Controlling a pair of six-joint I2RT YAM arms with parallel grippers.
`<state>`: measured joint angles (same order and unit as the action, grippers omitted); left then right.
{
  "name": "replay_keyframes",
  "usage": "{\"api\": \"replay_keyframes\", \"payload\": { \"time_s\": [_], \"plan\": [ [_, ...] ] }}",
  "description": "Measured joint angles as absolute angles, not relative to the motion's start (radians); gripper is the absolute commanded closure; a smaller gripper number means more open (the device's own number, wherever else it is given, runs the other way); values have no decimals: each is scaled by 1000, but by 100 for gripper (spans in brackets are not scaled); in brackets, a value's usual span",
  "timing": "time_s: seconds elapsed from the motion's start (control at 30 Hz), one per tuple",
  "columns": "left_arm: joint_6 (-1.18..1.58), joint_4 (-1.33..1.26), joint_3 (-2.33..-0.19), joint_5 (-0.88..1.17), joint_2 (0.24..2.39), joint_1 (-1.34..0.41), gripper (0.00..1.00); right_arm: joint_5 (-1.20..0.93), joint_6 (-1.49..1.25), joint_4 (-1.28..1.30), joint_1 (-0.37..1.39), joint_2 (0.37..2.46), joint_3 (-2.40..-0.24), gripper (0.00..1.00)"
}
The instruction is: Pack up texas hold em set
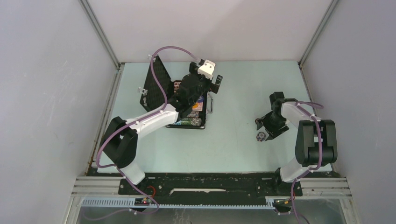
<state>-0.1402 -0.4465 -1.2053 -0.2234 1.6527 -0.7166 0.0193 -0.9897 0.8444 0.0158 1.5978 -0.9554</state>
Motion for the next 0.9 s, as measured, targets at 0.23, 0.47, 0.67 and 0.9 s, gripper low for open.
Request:
{"api": "replay_keyframes", "payload": {
  "time_s": [0.23,0.47,0.67,0.9],
  "plan": [
    [-140,-447,-1205,-223,1653,-717,0,9,-978,851,17,1575,-955,11],
    [-140,-447,-1205,-223,1653,-717,0,-51,-1032,853,4,1572,-955,4],
    [-140,-446,-1205,-223,1653,-716,0,-71,-1131,859,-15,1571,-955,4],
    [-140,-446,-1205,-223,1653,-716,0,-62,-1242,864,-37,1516,-905,5]
  ]
}}
